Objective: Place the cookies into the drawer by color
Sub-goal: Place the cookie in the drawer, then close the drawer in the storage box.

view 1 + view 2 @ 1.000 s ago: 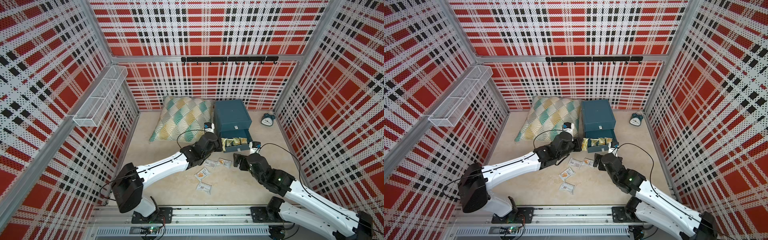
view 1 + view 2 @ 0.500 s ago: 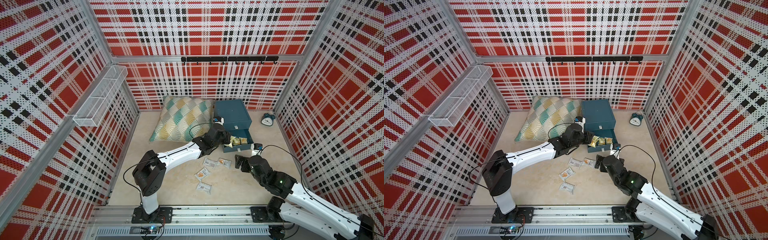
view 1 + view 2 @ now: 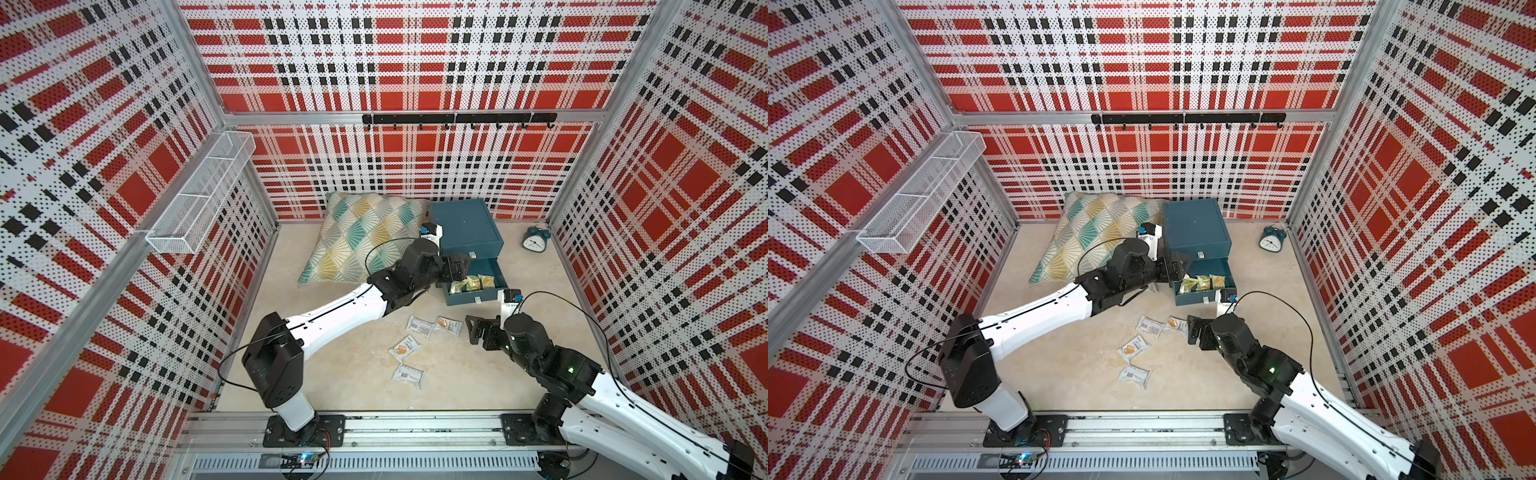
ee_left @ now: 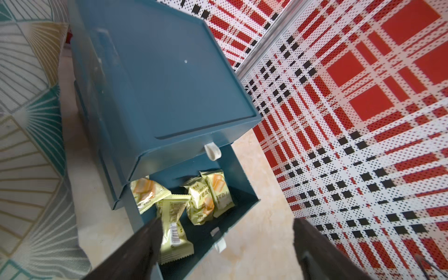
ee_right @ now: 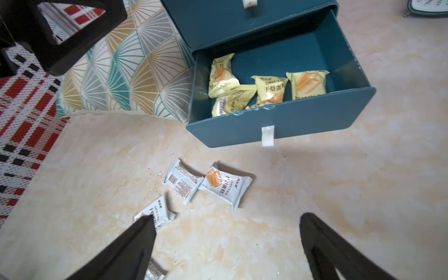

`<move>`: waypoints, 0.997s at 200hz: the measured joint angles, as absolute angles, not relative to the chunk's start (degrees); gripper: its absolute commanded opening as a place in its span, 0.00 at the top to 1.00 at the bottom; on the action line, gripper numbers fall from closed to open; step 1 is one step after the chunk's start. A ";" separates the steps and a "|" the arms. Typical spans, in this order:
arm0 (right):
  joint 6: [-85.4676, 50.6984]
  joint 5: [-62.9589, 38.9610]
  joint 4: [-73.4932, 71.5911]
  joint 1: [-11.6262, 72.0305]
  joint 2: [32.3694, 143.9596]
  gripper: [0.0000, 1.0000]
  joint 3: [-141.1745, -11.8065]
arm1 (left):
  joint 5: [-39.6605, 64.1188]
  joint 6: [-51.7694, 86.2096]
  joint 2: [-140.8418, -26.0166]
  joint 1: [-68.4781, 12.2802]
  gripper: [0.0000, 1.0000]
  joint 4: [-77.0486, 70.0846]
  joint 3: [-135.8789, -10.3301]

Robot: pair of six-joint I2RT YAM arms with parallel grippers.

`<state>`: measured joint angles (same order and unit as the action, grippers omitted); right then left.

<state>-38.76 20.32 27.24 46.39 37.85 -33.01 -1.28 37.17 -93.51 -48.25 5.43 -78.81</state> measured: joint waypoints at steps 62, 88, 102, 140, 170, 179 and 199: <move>-36.84 20.62 27.22 45.89 36.34 0.04 -35.11 | 2.09 32.49 -90.41 -42.28 0.01 14.04 -87.88; -36.56 18.09 26.96 41.30 38.83 0.09 -36.53 | 4.80 31.14 -92.53 -39.22 0.01 16.71 -93.23; -36.36 14.57 26.61 36.84 40.12 0.15 -36.40 | 5.85 30.41 -95.22 -37.85 0.01 18.68 -96.82; -36.49 3.84 23.97 26.50 42.37 0.50 -33.82 | 9.52 28.99 -106.94 -35.24 0.17 23.35 -107.48; -36.73 -2.90 20.73 20.69 44.56 0.60 -31.11 | 13.10 28.47 -115.52 -34.06 0.25 26.02 -111.70; -36.97 -4.47 19.73 19.18 45.32 0.60 -30.15 | 14.02 28.38 -117.32 -33.74 0.27 26.59 -111.92; -37.21 -7.22 17.39 16.73 47.79 0.60 -28.80 | 16.08 28.32 -120.03 -33.19 0.27 27.90 -111.92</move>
